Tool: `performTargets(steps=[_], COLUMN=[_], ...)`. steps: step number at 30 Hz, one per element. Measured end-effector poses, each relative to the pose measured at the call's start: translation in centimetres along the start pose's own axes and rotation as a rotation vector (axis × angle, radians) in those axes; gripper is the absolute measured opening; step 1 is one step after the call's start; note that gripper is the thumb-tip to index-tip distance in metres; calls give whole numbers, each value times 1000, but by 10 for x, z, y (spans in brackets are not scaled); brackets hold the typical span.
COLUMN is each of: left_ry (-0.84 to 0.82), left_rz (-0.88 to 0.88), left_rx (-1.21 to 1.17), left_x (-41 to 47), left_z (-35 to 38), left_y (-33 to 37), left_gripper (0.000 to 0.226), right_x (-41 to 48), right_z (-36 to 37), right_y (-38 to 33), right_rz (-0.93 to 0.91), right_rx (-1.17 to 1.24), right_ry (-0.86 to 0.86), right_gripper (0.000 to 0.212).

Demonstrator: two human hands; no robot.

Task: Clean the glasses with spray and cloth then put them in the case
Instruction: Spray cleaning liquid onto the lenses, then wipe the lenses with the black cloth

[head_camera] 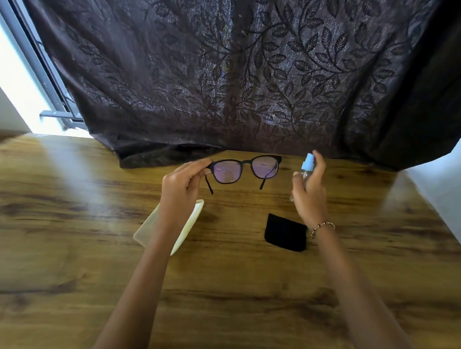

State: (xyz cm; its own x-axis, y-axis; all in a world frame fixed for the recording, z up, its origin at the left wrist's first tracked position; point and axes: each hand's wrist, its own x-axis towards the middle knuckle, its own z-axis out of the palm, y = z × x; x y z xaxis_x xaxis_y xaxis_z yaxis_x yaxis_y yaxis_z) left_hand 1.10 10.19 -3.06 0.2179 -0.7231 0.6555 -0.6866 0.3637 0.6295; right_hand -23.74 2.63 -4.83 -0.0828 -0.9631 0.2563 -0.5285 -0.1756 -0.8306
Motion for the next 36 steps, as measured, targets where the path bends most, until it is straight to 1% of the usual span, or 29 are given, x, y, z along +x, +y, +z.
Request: performTargets(steps=[4,10,13,17,20,22,24,26,29,31,34,36], left_ry=[7,6,0,-4,-13,-15,-13,-9,-7,-1,8,11], left_rz=[-5,-9,-9,-16,-20,-11,-2,2,13,24,28,19], left_rx=[3,11,8,-1,-4,-5,-8,-14,-21,-25,-32,-36], left_x=[-1,-1,-1,0,0,1,2,4,8,10,11,11], left_z=[0,-1,-2,-1,2,3,4,5,7,8,9,8], left_y=[0,0,0,0,0,1,2,3,6,10,15,17], left_gripper=[29,27,28,27,27,27,27,28,30,30,29,29], right_x=[8,9,9,9,3,-2,-9,-18,-29,-32,-34,-36], right_z=[12,26,26,22,16,9,-2,-10,-15,-15,-14,-12], right_y=[29,53,55,54,54,59,66,74,76,71,60,49], right_rz=[84,154,190,234,278,340,419,439,370,319,279,322], right_rx=[-25,-82,-103,-148,-123,-124,-191,-267,-365,-401,-318,-180], right_ry=[-26,-32,-63,-96,-128,-133,-107,-129,-222,-267,-300,-292], right_gripper=[64,47,45,54,69,78,71,54,28,17,11,12])
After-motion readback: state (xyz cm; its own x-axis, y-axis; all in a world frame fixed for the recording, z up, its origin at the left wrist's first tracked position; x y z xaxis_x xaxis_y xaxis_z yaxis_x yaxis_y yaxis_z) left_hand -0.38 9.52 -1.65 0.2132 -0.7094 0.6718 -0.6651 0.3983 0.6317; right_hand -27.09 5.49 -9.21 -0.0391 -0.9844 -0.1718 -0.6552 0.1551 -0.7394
